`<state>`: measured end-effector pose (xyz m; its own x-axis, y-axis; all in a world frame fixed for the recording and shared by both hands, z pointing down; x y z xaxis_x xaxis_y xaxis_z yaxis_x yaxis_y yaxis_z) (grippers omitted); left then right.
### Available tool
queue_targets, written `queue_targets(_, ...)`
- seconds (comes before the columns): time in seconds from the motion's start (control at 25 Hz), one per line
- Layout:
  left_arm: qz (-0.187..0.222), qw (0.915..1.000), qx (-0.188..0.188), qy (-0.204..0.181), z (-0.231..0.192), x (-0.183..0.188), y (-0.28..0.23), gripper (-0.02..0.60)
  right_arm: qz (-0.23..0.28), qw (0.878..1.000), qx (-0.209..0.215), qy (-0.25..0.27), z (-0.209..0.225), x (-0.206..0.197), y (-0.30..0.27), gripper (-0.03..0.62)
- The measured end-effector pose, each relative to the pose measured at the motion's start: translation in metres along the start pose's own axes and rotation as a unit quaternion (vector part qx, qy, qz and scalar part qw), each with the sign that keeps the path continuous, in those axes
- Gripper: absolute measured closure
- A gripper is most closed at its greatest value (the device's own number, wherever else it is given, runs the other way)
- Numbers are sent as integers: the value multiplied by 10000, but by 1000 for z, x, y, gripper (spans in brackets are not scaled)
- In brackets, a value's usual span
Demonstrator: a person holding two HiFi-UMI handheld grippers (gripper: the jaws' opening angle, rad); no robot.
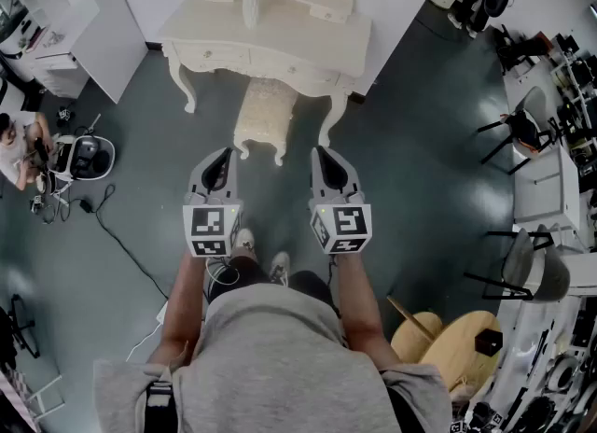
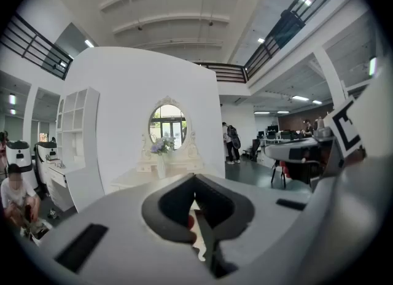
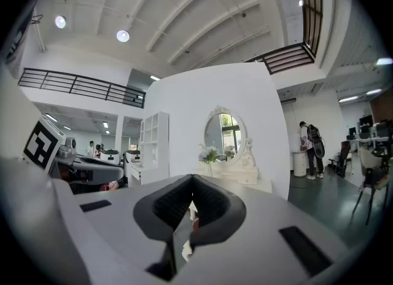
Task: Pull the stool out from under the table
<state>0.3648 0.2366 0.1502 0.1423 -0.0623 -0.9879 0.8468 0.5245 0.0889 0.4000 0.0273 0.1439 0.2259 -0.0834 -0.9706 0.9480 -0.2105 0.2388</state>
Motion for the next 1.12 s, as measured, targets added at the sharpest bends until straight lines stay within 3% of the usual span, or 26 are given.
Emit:
queue_targets(0.64,-33,10000,75,-43,1,2,-15,578,-11,9999,7,-125,17,0,-14,580)
queue_targets(0.88,21,10000,75,-12,-10,4,-40,578,-118,9998,-38,-169,24,-11,-33,580)
queue_targets(1.12,-76,9999,-102,76,-39,-18,-82,578,-181,9996,-180,-127,31,-29,-76,580)
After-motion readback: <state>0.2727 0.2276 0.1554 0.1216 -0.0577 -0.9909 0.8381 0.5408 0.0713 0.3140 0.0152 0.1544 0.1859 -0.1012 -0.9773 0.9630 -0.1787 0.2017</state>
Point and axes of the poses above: the fingertips, and each gripper's own axes: y backward along the fingers, z to its right, x out of its top, the point moved 6 cm from there along y, backward along the fingers, and after that the axes turned 15 degrees about z, right-handed, at the moved point
